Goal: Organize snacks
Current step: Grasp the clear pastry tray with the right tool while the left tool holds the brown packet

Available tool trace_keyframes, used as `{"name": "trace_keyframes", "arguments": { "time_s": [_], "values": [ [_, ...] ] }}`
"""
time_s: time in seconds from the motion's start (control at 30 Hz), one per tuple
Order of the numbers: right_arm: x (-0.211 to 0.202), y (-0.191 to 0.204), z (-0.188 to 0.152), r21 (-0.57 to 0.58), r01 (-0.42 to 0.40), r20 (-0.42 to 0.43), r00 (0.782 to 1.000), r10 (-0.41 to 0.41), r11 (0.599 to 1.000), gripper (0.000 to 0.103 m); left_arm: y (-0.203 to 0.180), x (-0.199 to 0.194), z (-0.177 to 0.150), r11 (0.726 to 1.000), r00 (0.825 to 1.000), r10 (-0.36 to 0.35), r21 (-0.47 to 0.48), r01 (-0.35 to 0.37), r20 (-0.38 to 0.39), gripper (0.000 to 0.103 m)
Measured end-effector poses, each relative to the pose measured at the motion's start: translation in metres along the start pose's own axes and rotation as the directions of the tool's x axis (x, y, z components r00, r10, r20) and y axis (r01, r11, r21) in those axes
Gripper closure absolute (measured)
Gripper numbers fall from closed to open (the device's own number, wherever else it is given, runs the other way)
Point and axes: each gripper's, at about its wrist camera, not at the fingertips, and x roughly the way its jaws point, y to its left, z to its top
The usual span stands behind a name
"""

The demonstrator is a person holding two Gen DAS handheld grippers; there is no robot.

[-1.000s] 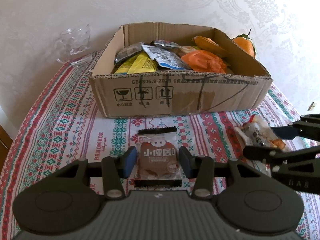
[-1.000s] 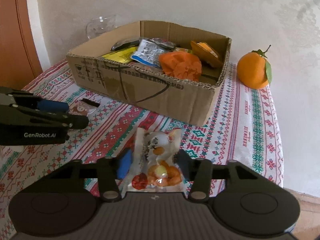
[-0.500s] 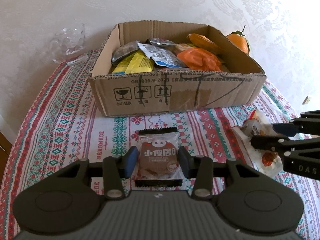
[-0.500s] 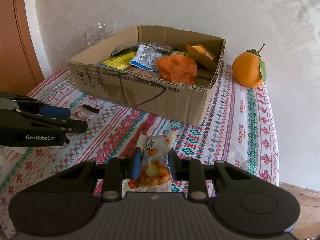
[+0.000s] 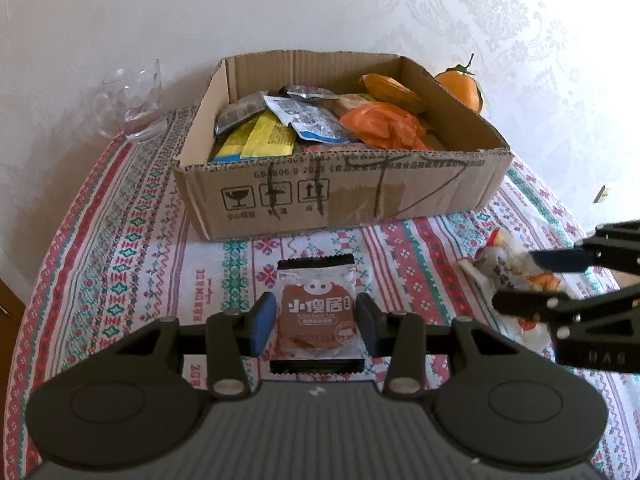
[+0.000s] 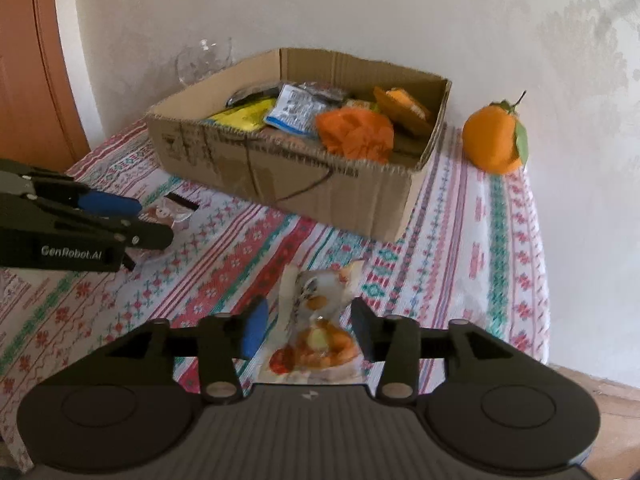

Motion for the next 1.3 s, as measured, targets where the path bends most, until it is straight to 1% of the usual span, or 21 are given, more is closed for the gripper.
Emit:
{"name": "trace_keyframes", "arguments": {
  "time_s": [0.13, 0.17, 0.2, 0.27, 0.33, 0.37, 0.4, 0.43, 0.5, 0.57, 0.63, 0.73, 0.77, 0.8, 0.83, 0.87, 0.9, 1.0, 1.23, 1.27, 1.3],
  "values": [
    [0.002, -0.004, -0.009, 0.027, -0.011, -0.019, 1.000, 0.011, 1.000, 0.049, -0.001, -0.001, -0.001, 1.000, 1.000, -0.010, 0.007, 0.010, -0.007, 0.060],
    [0.002, -0.005, -0.010, 0.034, -0.019, -0.020, 1.000, 0.020, 0.999, 0.043, -0.001, -0.001, 0.000, 1.000, 1.000, -0.009, 0.009, 0.009, -0.007, 0.060],
    [0.001, -0.005, -0.012, 0.031, -0.010, -0.020, 1.000, 0.010, 0.999, 0.037, -0.001, -0.001, 0.000, 1.000, 1.000, -0.012, 0.009, 0.012, -0.006, 0.060],
    [0.000, -0.005, -0.013, 0.028, -0.002, -0.019, 1.000, 0.002, 1.000, 0.037, -0.001, -0.002, 0.000, 1.000, 1.000, -0.018, 0.007, 0.018, -0.004, 0.060],
    [-0.002, -0.005, -0.015, 0.033, -0.017, -0.014, 1.000, 0.018, 0.999, 0.038, -0.001, -0.001, 0.001, 1.000, 1.000, -0.017, 0.008, 0.017, -0.004, 0.060],
    [-0.002, -0.005, -0.016, 0.031, -0.018, -0.018, 1.000, 0.018, 0.999, 0.041, -0.001, 0.000, 0.001, 1.000, 1.000, -0.019, 0.006, 0.019, -0.006, 0.060],
    [-0.002, -0.003, -0.017, 0.023, -0.012, -0.012, 1.000, 0.012, 1.000, 0.049, 0.000, 0.000, 0.001, 1.000, 1.000, -0.022, 0.004, 0.022, -0.008, 0.060],
    [-0.003, -0.002, -0.017, 0.016, -0.012, -0.008, 1.000, 0.012, 1.000, 0.050, 0.000, 0.001, 0.001, 1.000, 1.000, -0.026, 0.003, 0.026, -0.009, 0.060],
    [-0.005, 0.000, -0.017, 0.008, -0.009, 0.003, 1.000, 0.009, 1.000, 0.064, 0.000, 0.001, 0.001, 1.000, 1.000, -0.025, 0.005, 0.025, -0.009, 0.060],
    [-0.006, -0.001, -0.015, 0.007, -0.006, 0.006, 1.000, 0.006, 1.000, 0.069, 0.000, 0.000, 0.001, 1.000, 1.000, -0.026, 0.004, 0.026, -0.010, 0.060],
    [-0.008, -0.003, -0.014, 0.011, -0.016, 0.006, 1.000, 0.016, 1.000, 0.069, 0.000, 0.000, 0.001, 1.000, 1.000, -0.026, 0.007, 0.027, -0.011, 0.060],
    [-0.009, 0.000, -0.014, -0.002, -0.004, 0.010, 1.000, 0.004, 1.000, 0.069, 0.000, -0.001, 0.001, 1.000, 1.000, -0.027, 0.008, 0.027, -0.011, 0.060],
    [-0.010, 0.000, -0.014, -0.007, 0.002, 0.010, 1.000, -0.002, 1.000, 0.065, 0.000, -0.001, 0.000, 1.000, 1.000, -0.027, 0.007, 0.027, -0.011, 0.060],
    [-0.009, 0.001, -0.014, -0.007, 0.012, 0.006, 1.000, -0.012, 1.000, 0.055, -0.001, -0.001, 0.001, 1.000, 1.000, -0.027, 0.006, 0.027, -0.012, 0.060],
    [-0.008, 0.000, -0.012, 0.001, 0.030, -0.001, 1.000, -0.030, 1.000, 0.047, -0.001, -0.001, 0.001, 1.000, 1.000, -0.028, 0.007, 0.028, -0.012, 0.060],
    [-0.008, -0.001, -0.010, 0.008, 0.048, -0.004, 0.999, -0.048, 0.999, 0.033, -0.001, -0.002, 0.001, 1.000, 1.000, -0.029, 0.007, 0.029, -0.010, 0.060],
    [-0.009, -0.001, -0.009, 0.012, 0.061, 0.005, 0.998, -0.061, 0.998, 0.026, -0.001, -0.002, 0.001, 1.000, 1.000, -0.028, 0.006, 0.028, -0.007, 0.060],
    [-0.009, 0.000, -0.003, 0.031, 0.057, 0.017, 0.998, -0.058, 0.998, 0.024, 0.000, -0.003, 0.001, 1.000, 1.000, -0.029, 0.001, 0.029, -0.005, 0.060],
    [0.021, 0.009, 0.006, 0.110, 0.117, -0.025, 0.993, -0.115, 0.987, 0.025, 0.001, -0.003, 0.001, 1.000, 1.000, -0.029, -0.005, 0.029, -0.004, 0.060],
    [0.024, 0.010, 0.007, 0.115, 0.128, -0.031, 0.992, -0.126, 0.985, 0.029, 0.001, -0.003, 0.001, 1.000, 1.000, -0.030, -0.005, 0.030, -0.005, 0.060],
    [0.026, 0.011, 0.007, 0.119, 0.135, -0.031, 0.991, -0.132, 0.984, 0.035, 0.001, -0.002, 0.001, 1.000, 1.000, -0.030, -0.005, 0.030, -0.006, 0.060]
  ]
}}
